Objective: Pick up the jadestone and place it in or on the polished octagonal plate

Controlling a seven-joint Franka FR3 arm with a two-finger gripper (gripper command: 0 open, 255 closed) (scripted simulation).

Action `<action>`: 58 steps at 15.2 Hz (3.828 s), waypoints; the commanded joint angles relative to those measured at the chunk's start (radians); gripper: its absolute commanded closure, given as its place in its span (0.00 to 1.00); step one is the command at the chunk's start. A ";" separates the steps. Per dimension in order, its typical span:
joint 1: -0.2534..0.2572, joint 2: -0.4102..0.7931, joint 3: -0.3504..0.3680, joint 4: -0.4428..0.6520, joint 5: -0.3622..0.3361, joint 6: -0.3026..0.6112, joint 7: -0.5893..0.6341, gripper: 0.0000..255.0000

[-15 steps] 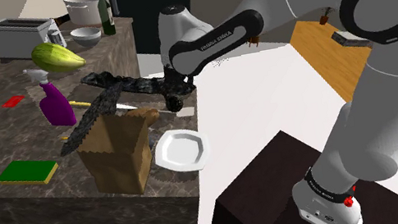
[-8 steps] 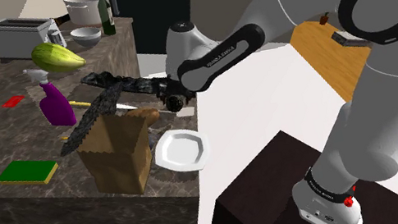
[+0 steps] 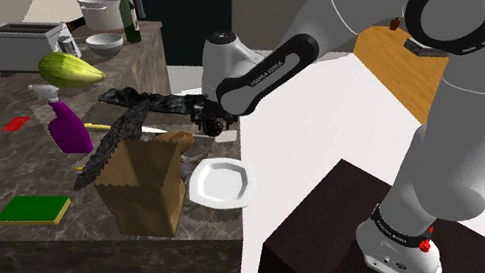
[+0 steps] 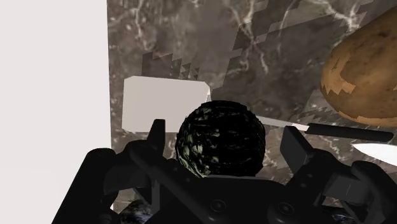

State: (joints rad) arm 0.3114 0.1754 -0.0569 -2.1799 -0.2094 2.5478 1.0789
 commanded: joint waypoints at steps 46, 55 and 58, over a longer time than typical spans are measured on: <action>0.169 -0.485 0.220 -0.235 0.026 -0.305 0.325 1.00; 0.176 -0.453 0.253 -0.312 0.007 -0.206 0.393 1.00; 0.171 -0.429 0.257 -0.332 -0.008 -0.163 0.409 1.00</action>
State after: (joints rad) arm 0.4834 -0.2633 0.1971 -2.5055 -0.2118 2.3684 1.4804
